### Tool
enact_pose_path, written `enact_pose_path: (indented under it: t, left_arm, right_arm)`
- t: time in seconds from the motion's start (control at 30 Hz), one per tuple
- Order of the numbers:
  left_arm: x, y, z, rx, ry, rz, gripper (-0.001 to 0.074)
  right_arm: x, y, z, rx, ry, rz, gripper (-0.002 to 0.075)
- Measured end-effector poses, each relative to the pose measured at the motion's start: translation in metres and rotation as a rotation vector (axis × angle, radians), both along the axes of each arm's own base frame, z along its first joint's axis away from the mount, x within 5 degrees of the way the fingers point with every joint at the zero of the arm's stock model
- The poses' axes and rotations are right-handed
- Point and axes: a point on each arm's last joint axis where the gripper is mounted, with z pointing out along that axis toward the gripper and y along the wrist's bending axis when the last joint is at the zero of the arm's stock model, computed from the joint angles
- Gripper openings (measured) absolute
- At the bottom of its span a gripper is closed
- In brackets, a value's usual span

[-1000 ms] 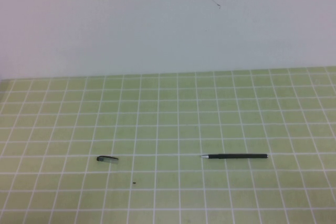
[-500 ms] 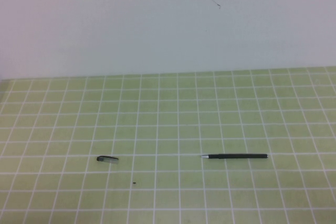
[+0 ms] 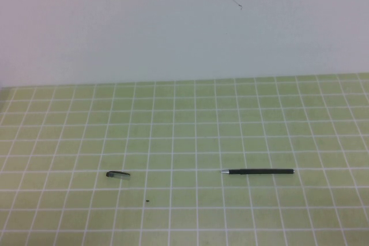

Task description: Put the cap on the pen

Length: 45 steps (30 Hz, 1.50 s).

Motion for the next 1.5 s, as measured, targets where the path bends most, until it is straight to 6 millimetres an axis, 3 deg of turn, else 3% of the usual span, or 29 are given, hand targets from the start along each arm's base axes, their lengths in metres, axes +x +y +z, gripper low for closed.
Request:
enact_pose_path:
  t: [1.27,1.5]
  left_arm:
    - [0.0001,0.0005,0.0001,0.022,-0.003,0.001,0.0001]
    - [0.0017,0.001,0.0091,0.015,-0.103,0.008,0.0]
  right_arm:
    - [0.0,0.0,0.0002,0.0,-0.002,0.0,0.0013]
    - [0.0009,0.0004,0.0042,-0.002,-0.047,0.005,0.0013]
